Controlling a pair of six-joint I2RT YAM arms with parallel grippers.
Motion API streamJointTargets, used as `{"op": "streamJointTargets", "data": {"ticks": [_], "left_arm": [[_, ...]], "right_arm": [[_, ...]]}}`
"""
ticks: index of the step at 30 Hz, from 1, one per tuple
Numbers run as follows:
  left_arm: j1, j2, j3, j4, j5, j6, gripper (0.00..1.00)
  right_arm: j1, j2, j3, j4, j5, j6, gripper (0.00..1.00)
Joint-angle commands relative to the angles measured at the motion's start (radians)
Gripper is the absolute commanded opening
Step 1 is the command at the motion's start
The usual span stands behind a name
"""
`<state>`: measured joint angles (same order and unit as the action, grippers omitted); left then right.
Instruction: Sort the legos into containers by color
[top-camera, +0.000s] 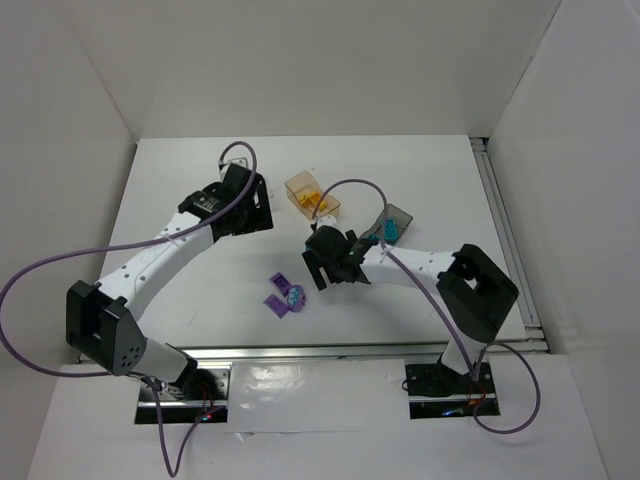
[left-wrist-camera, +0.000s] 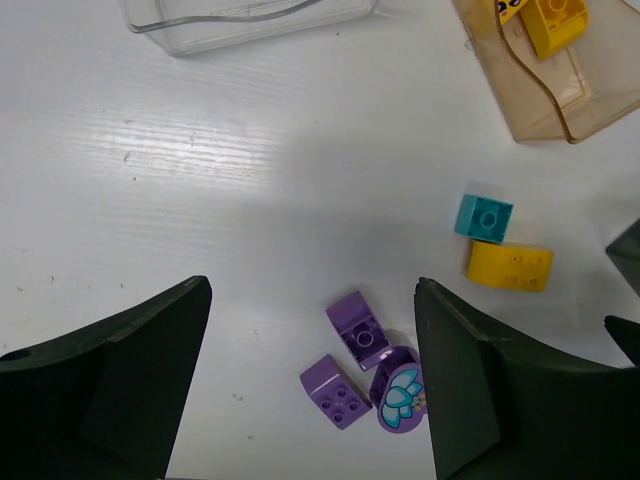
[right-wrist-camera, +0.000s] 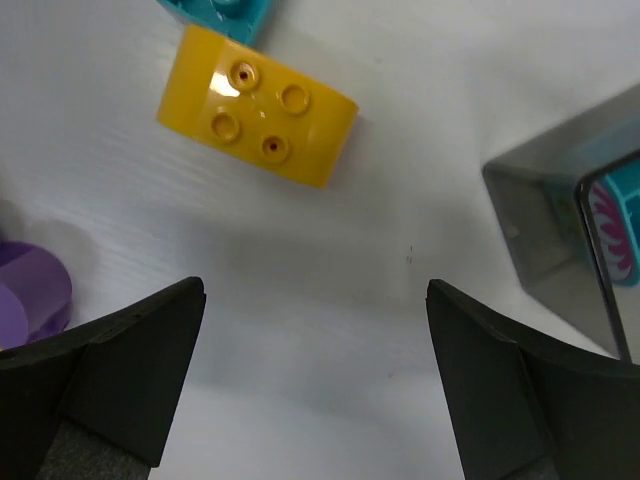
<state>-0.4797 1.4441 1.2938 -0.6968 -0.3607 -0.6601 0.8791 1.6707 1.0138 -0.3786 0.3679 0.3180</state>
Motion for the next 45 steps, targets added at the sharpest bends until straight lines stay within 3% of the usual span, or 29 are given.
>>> {"op": "streamJointTargets", "data": {"ticks": [1,14,26,30,32,35,37,39,40,41,42,45], "left_arm": [[0.007,-0.025,-0.008,0.016,-0.027,-0.007,0.9],[0.016,-0.016,-0.008,0.006,-0.018,-0.016,0.9],[0.016,0.012,-0.008,0.006,0.0,-0.016,0.9],[0.016,0.012,-0.008,0.006,0.0,-0.016,0.9],[0.016,0.012,-0.008,0.016,0.0,-0.016,0.9],[0.016,0.021,-0.008,0.016,0.009,-0.016,0.9],[0.016,0.021,-0.008,0.016,0.009,-0.016,0.9],[0.016,0.021,-0.008,0.016,0.009,-0.016,0.9],[0.016,0.021,-0.008,0.016,0.009,-0.016,0.9],[0.016,0.021,-0.019,0.016,0.009,-0.016,0.9],[0.016,0.021,-0.019,0.016,0.009,-0.016,0.9],[0.026,0.001,-0.028,0.016,0.009,-0.025,0.9]], "right_arm": [[-0.006,0.03,0.08,0.098,0.033,-0.131,0.99],[-0.092,0.182,0.161,0.236,-0.118,-0.335,0.99],[0.015,0.173,0.141,0.236,-0.089,-0.355,0.73],[0.034,0.15,0.121,0.227,-0.055,-0.344,0.54],[0.034,0.129,0.111,0.237,-0.043,-0.335,0.5],[0.034,0.147,0.114,0.247,-0.021,-0.324,0.5],[0.034,0.171,0.152,0.237,-0.021,-0.324,0.62],[0.034,0.211,0.173,0.225,-0.011,-0.333,0.65],[0.034,0.224,0.184,0.225,-0.011,-0.333,0.58],[0.034,0.224,0.184,0.225,-0.011,-0.333,0.58],[0.034,0.224,0.184,0.225,-0.021,-0.333,0.47],[0.034,0.181,0.184,0.216,-0.021,-0.312,0.27]]}}
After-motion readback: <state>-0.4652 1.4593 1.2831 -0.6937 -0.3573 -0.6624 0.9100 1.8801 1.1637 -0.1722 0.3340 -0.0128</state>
